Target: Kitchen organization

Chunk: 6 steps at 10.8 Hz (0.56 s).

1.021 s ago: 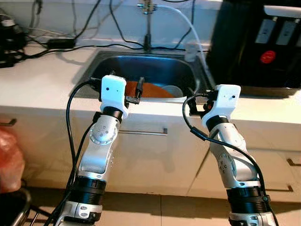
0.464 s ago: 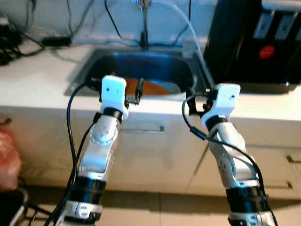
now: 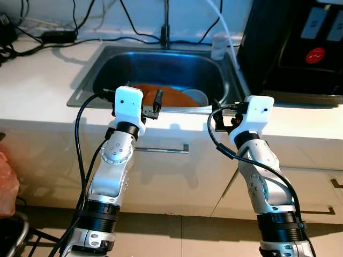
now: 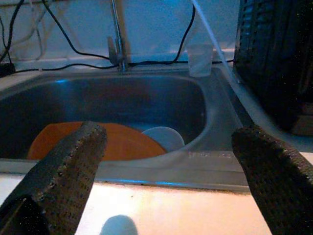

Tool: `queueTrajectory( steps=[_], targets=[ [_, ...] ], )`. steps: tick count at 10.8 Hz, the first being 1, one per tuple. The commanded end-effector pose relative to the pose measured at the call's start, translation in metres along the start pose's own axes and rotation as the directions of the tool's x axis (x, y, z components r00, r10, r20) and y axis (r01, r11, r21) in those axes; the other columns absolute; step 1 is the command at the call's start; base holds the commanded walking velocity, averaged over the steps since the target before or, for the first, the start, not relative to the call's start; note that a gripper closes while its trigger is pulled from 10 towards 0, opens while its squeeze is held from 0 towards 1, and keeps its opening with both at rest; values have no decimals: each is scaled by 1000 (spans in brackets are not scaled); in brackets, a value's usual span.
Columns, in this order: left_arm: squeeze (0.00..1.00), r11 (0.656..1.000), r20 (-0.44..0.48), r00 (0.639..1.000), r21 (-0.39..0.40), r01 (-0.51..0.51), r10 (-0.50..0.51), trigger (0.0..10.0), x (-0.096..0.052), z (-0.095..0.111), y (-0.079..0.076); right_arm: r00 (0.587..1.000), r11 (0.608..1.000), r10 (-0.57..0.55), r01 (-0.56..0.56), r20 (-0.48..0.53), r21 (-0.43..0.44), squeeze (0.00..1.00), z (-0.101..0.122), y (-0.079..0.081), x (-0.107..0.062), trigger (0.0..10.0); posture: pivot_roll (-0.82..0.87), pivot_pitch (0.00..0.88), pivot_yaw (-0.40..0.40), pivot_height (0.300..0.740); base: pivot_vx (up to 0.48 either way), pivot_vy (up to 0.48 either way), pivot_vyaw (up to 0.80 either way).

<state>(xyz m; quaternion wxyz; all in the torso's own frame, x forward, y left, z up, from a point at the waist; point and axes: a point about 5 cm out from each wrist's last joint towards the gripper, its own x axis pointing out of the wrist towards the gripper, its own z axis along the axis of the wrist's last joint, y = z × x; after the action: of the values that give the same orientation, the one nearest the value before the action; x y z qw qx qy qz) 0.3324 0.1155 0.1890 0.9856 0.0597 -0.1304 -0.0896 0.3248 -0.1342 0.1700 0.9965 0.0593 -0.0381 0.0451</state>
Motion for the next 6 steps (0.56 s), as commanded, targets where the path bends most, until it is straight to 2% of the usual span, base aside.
queueTrajectory(
  steps=[1, 4, 6],
  targets=[
    [0, 1000, -13, 1000, -3, 5, -5, 10000, 1, -1, 1, 1000, 1000, 6, -6, -11, -3, 0, -1, 1, 1, 10000, 36, 0, -13, 740, 0, 0, 0],
    [0, 999, 23, 999, 25, -23, 22, 10000, -4, -2, 10, 1000, 999, 24, -24, -1, -25, 0, -5, 0, -2, 10000, 37, 0, -14, 740, 0, 0, 0],
    [0, 998, 27, 999, 56, -25, 24, 10000, -4, -2, 10, 1000, 999, 25, -25, 3, -23, 0, -4, 1, -1, 10000, 38, 0, -15, 740, 0, 0, 0]
  ],
)
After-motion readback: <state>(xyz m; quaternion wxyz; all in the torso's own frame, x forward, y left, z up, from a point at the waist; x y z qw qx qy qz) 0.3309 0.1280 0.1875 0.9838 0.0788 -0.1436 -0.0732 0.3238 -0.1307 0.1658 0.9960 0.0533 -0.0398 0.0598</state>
